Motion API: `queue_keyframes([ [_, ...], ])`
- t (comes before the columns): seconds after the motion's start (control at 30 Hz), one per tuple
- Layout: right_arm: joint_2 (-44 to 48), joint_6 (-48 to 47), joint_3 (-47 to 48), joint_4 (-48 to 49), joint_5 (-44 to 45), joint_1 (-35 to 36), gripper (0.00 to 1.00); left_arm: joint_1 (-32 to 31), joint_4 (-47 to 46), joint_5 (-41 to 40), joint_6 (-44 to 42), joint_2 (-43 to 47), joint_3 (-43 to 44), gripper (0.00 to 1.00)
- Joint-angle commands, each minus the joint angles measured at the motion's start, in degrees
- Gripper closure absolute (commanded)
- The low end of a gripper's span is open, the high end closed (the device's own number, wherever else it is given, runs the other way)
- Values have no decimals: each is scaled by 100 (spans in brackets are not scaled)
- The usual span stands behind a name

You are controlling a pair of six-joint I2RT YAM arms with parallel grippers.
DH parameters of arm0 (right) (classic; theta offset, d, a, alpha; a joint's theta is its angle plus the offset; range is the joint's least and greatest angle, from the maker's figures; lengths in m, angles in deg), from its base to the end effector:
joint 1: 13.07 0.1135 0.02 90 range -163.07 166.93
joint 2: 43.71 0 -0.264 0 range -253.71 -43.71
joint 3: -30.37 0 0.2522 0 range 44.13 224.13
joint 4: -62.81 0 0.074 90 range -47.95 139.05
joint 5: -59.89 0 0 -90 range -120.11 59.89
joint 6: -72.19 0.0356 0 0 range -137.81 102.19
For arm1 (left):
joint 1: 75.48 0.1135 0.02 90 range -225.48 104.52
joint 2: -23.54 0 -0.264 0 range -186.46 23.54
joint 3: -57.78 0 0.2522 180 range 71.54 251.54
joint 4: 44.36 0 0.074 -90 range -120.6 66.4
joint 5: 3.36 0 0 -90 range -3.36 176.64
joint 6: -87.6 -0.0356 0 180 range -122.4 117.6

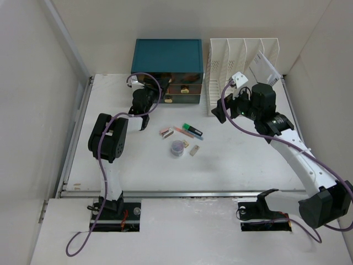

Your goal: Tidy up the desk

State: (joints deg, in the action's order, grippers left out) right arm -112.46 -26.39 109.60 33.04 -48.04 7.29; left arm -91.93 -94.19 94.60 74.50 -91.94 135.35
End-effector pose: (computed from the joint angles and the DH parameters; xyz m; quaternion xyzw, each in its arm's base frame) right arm 0.2532 0.1056 0.3698 -0.2886 0.7575 0.1851 0.5555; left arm 0.4201 -0.1292 0.2194 -0.2697 0.5701 -0.5937 0.4998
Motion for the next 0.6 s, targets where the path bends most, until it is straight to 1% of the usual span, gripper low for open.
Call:
queue_keyframes([
  [0.0,11,-12,-8,248,-25,56,0,45,-66,-357,-149,263,149,53],
  [0.2,11,-12,-8,195,-26,56,0,45,40,-488,-149,263,202,54],
  [0.23,11,-12,-8,195,-26,56,0,45,40,-489,-97,263,254,57],
  [0.27,11,-12,-8,195,-26,56,0,45,40,-489,-97,263,255,57],
  [0.33,11,-64,-8,195,-26,56,0,45,92,-559,-97,263,255,60],
  [0.57,11,-65,-8,195,-26,56,0,45,233,-734,18,263,307,60],
])
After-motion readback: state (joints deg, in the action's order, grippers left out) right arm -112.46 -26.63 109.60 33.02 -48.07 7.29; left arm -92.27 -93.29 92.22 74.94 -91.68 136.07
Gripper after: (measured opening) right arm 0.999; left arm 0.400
